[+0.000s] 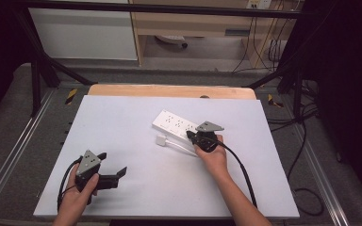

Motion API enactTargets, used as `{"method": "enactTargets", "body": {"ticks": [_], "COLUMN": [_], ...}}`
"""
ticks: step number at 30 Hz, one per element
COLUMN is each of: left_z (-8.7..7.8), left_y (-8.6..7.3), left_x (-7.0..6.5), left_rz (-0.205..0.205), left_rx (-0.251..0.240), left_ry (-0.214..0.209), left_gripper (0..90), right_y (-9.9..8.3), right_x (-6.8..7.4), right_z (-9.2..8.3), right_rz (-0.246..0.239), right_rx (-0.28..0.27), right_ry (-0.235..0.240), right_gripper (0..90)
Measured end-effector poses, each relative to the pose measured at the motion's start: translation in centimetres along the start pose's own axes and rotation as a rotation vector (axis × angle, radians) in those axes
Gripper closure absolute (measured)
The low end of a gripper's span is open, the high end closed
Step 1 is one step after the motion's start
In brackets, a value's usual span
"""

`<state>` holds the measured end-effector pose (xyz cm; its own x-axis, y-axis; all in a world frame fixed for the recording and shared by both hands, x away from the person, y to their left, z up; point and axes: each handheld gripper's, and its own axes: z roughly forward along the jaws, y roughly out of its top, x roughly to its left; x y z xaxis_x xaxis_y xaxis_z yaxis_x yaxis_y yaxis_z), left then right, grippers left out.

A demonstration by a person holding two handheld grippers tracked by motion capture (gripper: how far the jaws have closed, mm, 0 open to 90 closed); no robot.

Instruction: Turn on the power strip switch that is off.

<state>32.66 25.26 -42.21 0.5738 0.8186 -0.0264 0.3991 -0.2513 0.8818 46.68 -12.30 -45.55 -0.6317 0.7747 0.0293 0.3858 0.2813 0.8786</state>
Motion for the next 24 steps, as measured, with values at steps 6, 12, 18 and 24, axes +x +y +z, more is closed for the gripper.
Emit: {"method": "enactTargets", "body": {"ticks": [6,12,18,24], "left_z": [-0.01,0.00,-0.05,-0.05], "left_y": [-0.02,0.00,0.01,0.01], "left_x": [0.05,0.05,0.10,0.08], "left_rz": [-0.006,-0.005,-0.007,-0.006], "left_rx": [-0.004,-0.004,-0.006,-0.006], "left_ry": [0.003,0.001,0.002,0.001], "left_gripper": [6.2,6.2,6.2,6.2], "right_y": [0.07,0.18,0.23,0.50], "right_x": [-0.16,-0.14,0.02,0.10], "right_z": [0.00,0.07,0.17,-0.06], "right_rz": [0.010,0.012,0.013,0.017], "right_rx": [0.004,0.008,0.004,-0.009], "right_ry": [0.009,0.008,0.006,0.010], "right_gripper": [90.0,90.0,90.0,90.0]}}
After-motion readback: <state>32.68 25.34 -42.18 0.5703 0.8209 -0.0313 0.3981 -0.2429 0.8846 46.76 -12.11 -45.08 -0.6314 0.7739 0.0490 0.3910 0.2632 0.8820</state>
